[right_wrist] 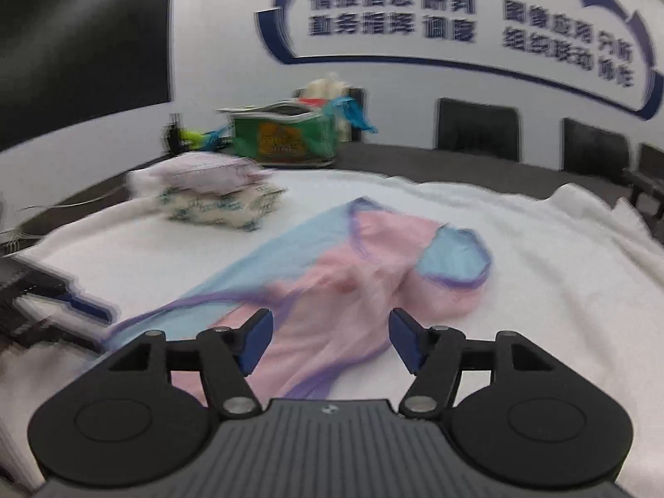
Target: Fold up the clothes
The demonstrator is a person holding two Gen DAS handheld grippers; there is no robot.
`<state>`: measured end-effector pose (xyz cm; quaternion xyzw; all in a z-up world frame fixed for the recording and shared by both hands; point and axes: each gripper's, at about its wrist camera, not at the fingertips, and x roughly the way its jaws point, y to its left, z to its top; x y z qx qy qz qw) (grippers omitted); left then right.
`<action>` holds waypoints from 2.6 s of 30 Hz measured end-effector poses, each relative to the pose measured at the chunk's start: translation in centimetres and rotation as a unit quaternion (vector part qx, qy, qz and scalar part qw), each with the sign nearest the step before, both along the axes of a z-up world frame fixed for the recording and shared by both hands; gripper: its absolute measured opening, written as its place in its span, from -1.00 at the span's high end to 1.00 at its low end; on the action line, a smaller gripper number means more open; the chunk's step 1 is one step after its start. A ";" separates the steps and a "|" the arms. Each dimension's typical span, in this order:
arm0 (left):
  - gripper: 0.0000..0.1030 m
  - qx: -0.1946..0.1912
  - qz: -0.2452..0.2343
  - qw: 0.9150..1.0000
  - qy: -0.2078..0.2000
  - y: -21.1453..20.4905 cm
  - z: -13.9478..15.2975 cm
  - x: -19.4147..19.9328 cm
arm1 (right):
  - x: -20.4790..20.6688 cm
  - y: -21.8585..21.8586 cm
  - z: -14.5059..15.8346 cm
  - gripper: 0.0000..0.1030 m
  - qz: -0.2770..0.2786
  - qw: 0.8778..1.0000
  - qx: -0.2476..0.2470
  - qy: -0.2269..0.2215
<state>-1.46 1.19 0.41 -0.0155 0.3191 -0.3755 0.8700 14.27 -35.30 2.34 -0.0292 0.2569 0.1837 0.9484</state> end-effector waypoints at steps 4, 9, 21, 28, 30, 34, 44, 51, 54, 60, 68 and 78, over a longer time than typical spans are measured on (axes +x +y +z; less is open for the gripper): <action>-0.02 0.003 -0.014 1.000 -0.015 -0.4 0.2 -0.8 | -2.7 0.5 -0.2 -0.27 0.027 1.000 -0.005 0.008; -0.09 0.014 -0.012 1.000 -0.022 -0.5 0.2 -1.5 | -3.7 1.8 -0.8 -0.29 0.064 0.998 -0.015 -0.001; -0.06 0.032 -0.035 0.999 -0.021 -1.9 0.3 -0.6 | -3.3 2.1 -2.5 -0.29 0.080 0.996 -0.003 0.026; 0.95 0.066 -0.018 0.998 -0.013 -3.5 0.2 0.6 | -2.1 1.8 -4.0 0.84 0.075 0.996 0.001 0.052; 0.96 0.043 -0.003 0.999 -0.018 -3.0 0.8 0.8 | -2.0 2.1 -3.6 0.84 0.079 0.996 -0.003 0.038; 0.95 -0.020 0.054 0.998 -0.023 -1.8 2.5 2.3 | -1.0 2.4 -1.4 0.85 0.066 0.998 0.021 -0.012; 0.02 0.007 0.140 0.989 -0.038 1.1 2.3 0.9 | 1.6 3.2 -1.5 -0.03 -0.052 0.997 -0.036 -0.041; -0.03 0.104 0.055 0.988 -0.097 -1.3 1.1 -3.6 | -4.5 2.4 -0.1 -0.07 0.020 0.997 -0.040 -0.061; -0.03 0.144 0.024 0.981 -0.131 -3.9 0.7 -4.5 | -5.7 4.2 -1.4 -0.07 0.039 0.995 -0.079 -0.045; -0.05 0.156 0.002 0.975 -0.160 -5.4 1.3 -5.8 | -5.5 6.0 -4.0 0.13 0.027 0.989 -0.140 -0.032; -0.18 0.225 0.045 0.954 -0.192 -9.1 0.0 -5.5 | -3.3 5.7 -2.4 0.81 0.005 0.994 -0.106 -0.038; 0.49 0.196 0.150 0.954 -0.168 -7.2 1.5 -3.2 | -3.4 5.1 -0.1 0.81 -0.007 0.994 -0.089 -0.070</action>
